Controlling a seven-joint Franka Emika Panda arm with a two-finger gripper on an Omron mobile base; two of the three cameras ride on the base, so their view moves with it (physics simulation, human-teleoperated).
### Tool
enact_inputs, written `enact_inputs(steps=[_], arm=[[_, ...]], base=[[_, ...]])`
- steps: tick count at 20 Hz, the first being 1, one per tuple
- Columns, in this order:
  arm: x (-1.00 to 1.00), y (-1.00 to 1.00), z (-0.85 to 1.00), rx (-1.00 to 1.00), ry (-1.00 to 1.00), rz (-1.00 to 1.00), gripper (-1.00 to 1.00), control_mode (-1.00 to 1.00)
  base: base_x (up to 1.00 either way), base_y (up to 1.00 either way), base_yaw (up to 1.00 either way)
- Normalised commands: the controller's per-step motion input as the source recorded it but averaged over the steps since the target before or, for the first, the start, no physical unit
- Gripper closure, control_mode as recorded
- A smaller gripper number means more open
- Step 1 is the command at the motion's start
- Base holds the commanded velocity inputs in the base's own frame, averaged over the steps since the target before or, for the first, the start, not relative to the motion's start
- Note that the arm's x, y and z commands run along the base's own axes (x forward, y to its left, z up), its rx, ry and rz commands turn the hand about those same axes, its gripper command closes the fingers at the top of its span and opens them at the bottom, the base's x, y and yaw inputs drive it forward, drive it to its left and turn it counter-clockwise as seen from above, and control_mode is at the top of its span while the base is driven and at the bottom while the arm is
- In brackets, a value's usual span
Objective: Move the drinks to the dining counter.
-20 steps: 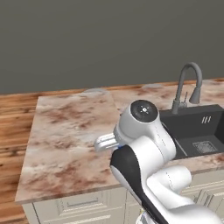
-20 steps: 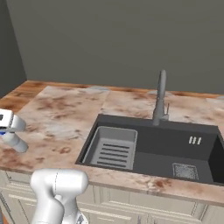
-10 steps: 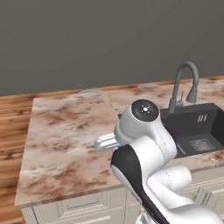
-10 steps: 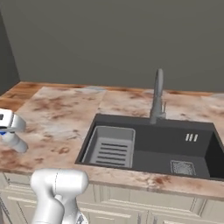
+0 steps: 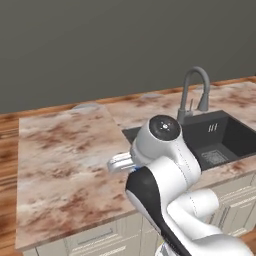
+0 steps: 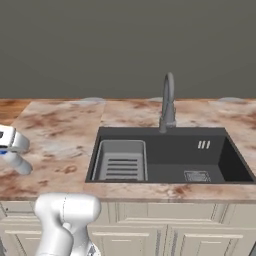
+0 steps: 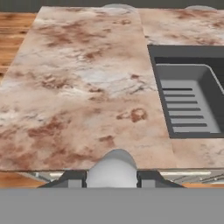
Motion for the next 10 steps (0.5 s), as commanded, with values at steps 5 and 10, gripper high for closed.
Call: enact_inputs(steps=[5, 10], arm=[[0.57, 0.01, 0.02, 0.03, 0.02, -0.13, 1.00, -1.00], [0.63, 0.00, 0.12, 0.00, 0.15, -0.02, 1.00, -1.00]], base=[[0.00, 0.00, 0.00], [0.00, 0.00, 0.00]])
